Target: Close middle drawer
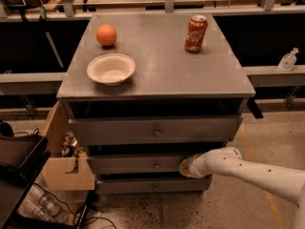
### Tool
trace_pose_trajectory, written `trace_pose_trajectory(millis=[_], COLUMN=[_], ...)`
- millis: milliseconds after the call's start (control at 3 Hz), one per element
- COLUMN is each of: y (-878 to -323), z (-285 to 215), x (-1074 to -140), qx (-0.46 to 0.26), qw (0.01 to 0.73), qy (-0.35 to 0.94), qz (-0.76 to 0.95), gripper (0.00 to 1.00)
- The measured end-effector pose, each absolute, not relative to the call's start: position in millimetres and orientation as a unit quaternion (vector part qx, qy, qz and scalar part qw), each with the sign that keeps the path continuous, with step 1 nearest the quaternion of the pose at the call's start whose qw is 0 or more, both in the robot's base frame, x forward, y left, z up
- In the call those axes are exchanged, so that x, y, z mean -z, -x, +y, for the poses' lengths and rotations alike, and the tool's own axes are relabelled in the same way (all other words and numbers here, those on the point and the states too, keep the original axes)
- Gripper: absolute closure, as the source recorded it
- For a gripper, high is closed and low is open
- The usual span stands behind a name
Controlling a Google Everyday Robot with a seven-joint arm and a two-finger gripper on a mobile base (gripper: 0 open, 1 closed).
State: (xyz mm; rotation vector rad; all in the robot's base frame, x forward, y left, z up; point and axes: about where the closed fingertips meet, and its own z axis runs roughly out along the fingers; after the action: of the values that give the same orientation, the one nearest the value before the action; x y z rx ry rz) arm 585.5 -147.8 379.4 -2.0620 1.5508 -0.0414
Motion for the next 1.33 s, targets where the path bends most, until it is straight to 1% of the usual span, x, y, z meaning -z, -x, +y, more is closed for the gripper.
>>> trace_pose_trajectory(millis=[333, 667, 1000, 1333], y=[-584, -574, -545, -517], z=[-148, -149, -161, -210], x=[-379, -375, -414, -476], qx=[0.012, -0.007, -0.032, -0.012], qw=[0.276, 0.271, 0.283, 0.317], qy=[0.767, 0.764, 0.751, 0.699], qz=[0.579, 0.585, 0.596, 0.641], gripper=[1.0, 1.0, 1.0, 1.0])
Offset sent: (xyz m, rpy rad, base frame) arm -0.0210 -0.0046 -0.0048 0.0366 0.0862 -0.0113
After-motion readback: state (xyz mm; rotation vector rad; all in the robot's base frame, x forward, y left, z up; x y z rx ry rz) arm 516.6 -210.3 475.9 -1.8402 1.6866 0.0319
